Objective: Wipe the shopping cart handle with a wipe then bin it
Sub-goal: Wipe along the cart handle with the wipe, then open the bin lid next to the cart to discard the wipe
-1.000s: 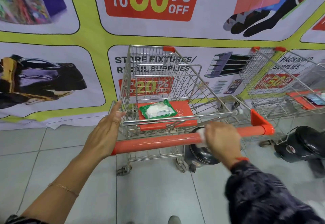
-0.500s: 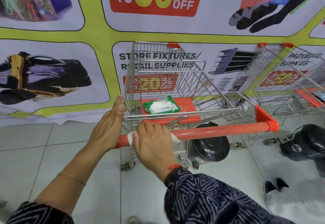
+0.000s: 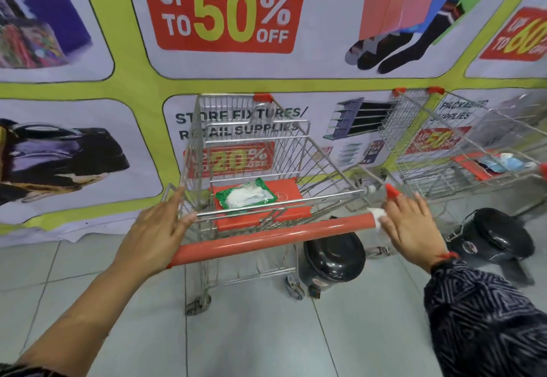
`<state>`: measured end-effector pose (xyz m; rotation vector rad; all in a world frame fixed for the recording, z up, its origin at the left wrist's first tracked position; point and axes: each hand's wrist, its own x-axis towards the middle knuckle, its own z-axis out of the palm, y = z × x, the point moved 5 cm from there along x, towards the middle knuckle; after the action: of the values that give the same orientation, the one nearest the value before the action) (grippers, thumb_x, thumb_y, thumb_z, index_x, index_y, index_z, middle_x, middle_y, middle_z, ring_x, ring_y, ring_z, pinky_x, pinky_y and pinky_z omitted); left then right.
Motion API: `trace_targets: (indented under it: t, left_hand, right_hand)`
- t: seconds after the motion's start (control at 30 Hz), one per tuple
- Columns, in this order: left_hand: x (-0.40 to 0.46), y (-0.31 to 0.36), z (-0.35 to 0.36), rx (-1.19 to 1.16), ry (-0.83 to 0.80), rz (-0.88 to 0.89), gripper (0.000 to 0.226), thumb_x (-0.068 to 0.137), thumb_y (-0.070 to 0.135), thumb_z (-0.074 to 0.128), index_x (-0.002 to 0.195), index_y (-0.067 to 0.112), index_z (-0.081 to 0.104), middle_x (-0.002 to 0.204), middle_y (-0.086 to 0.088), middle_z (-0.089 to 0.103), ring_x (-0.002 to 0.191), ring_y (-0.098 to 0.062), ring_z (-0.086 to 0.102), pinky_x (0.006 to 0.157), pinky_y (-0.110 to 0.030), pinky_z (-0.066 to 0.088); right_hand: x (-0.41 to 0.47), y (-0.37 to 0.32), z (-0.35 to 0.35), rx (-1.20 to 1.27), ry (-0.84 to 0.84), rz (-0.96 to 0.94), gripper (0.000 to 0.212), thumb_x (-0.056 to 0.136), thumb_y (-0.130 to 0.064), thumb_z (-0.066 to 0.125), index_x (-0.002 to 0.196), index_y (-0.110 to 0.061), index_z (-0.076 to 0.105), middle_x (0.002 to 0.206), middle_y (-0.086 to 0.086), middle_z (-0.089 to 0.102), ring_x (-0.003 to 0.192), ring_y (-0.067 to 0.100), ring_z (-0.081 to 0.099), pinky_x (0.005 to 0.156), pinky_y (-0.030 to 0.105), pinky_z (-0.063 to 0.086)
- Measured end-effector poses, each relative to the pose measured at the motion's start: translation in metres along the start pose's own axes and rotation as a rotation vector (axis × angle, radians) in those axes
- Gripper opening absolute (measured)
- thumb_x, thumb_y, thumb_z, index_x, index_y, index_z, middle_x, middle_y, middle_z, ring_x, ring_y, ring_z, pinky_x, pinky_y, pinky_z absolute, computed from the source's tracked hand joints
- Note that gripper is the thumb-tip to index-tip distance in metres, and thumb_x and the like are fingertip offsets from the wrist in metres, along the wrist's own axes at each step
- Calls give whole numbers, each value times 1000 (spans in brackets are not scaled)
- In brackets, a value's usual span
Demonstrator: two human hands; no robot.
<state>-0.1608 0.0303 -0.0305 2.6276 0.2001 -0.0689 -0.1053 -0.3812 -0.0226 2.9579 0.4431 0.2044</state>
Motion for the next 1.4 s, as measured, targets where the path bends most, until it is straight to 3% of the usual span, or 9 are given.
trace_targets:
  t: [0.2,0.33,0.43,0.53,0.63,0.77,0.93,1.13,1.4]
  left_hand:
    - [-1,20,-4,291,202,-83,57,86,40,47,129,4,40,108,-34,61,109,-49,52,91,-62,38]
    - [2,144,58,302,137,65,94,78,66,-3,126,0,43,120,-31,57,114,-47,51,95,-62,37]
    - [29,258,128,296,19,196,102,61,67,-29,142,15,5,152,-15,20,141,-28,13,115,-47,5]
    - [58,336,180,233,-80,261,62,87,50,-1,140,19,-10,156,-11,0,142,-22,-8,114,-40,-12]
    - [75,366,203,212,-138,278,58,90,46,7,139,23,-14,155,-10,-6,141,-22,-14,113,-42,-16]
    - [80,365,210,203,-228,303,67,87,56,11,139,24,-15,155,-8,-7,141,-20,-13,112,-41,-16]
    - [78,368,211,160,-254,348,67,87,56,13,140,24,-12,156,-6,-6,142,-18,-11,112,-39,-13]
    - [79,359,212,168,-261,369,61,89,51,14,142,23,2,156,-7,0,142,-21,-7,111,-39,-14]
    - [72,358,204,155,-252,380,60,88,53,15,141,25,12,155,-8,9,143,-22,0,112,-39,-12]
  right_hand:
    - [-3,34,7,527,-33,-9,62,95,-50,20,118,-6,56,125,13,57,116,26,52,97,24,36]
    - [-7,56,22,1183,301,296,24,99,-6,37,101,-6,61,99,3,62,93,14,57,79,-1,40]
    - [-7,74,53,1711,142,569,29,101,-10,34,91,-11,61,78,16,59,74,16,53,64,11,45]
    - [-9,82,79,2067,-33,821,32,101,-8,31,102,8,59,74,34,50,70,22,52,63,28,49]
    - [-17,117,103,1946,-14,941,27,100,-5,32,105,5,56,101,26,58,91,36,57,91,51,49]
    - [-28,164,131,1544,-131,919,24,98,-9,37,79,-11,51,76,5,49,67,16,44,58,25,37]
    - [-21,168,159,1011,-276,635,46,88,-4,52,44,-14,45,55,4,42,61,15,40,60,27,31]
    - [-33,167,176,1040,-204,789,14,87,4,54,91,5,67,84,8,59,79,19,56,73,28,48]
    - [-34,181,180,1088,-168,869,22,84,2,57,69,-12,51,79,9,54,74,21,51,69,23,36]
